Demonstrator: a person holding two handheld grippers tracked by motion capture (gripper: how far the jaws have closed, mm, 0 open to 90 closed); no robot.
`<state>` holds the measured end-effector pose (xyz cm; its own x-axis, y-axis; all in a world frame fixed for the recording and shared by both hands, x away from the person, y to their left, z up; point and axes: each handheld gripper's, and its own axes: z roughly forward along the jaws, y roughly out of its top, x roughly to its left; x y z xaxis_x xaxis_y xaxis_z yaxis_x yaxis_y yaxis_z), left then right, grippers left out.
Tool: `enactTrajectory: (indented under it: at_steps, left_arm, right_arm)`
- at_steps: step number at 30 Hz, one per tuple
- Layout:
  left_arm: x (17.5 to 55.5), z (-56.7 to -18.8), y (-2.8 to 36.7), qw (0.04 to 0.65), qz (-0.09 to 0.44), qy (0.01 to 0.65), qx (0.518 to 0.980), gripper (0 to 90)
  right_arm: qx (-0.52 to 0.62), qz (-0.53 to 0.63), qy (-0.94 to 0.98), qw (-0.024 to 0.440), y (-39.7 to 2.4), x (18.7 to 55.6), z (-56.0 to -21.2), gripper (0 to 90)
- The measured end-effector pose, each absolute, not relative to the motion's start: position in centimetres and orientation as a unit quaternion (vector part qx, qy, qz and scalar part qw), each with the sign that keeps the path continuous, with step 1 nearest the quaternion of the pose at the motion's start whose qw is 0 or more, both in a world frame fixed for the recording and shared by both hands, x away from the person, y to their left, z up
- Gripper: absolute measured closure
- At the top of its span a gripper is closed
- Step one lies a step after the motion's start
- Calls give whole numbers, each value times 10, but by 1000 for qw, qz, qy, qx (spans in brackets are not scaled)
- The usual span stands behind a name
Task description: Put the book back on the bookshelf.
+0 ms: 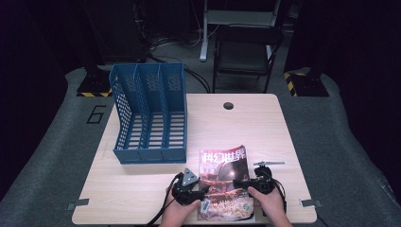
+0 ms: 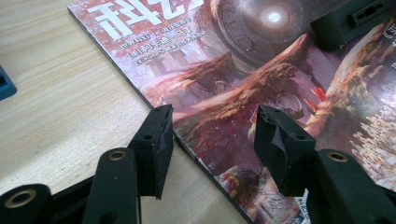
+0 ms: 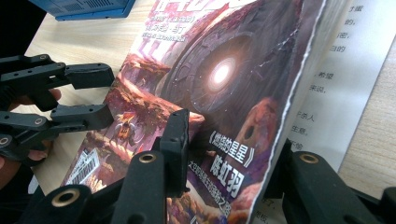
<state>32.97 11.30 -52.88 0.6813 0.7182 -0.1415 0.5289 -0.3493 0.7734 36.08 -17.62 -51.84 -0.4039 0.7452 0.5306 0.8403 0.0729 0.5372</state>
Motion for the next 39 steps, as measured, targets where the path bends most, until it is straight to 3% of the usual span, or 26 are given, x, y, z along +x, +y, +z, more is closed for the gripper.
enactTrajectory:
  at_steps: [27,39]
  left_arm:
    - [331,-530,113,428,115,384,810,471]
    - [331,-529,113,428,104,382,813,428]
  right_arm:
    - [-531,-420,-733,63,-172,359,-517,452]
    - [-530,-426,-732,46,-178,357,-522,624]
